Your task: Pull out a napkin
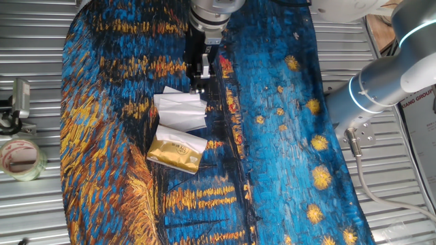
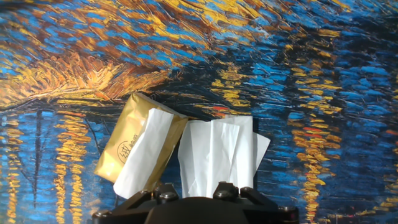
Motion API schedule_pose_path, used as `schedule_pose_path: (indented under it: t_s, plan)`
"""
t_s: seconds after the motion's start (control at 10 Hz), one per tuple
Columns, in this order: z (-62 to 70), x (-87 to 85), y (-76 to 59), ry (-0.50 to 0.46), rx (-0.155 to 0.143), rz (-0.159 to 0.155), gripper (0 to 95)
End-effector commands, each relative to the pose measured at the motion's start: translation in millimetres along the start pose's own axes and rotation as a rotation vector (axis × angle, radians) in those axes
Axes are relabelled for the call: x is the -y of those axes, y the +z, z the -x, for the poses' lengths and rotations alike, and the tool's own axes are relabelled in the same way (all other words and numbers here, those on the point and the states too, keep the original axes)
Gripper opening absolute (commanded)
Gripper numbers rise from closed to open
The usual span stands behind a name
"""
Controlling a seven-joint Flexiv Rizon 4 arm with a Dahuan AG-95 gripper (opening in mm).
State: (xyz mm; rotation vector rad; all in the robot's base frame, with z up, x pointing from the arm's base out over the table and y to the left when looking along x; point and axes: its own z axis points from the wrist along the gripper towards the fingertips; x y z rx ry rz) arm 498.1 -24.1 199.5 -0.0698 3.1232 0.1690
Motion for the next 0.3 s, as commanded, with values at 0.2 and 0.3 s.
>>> schedule_pose_path:
  t_s: [0.2, 0.3]
  plan:
    - [0.3, -0.2, 0.2, 0.0, -0.009, -0.003, 38.0]
    - [0.3, -0.2, 0.2, 0.0, -0.012, -0.004, 38.0]
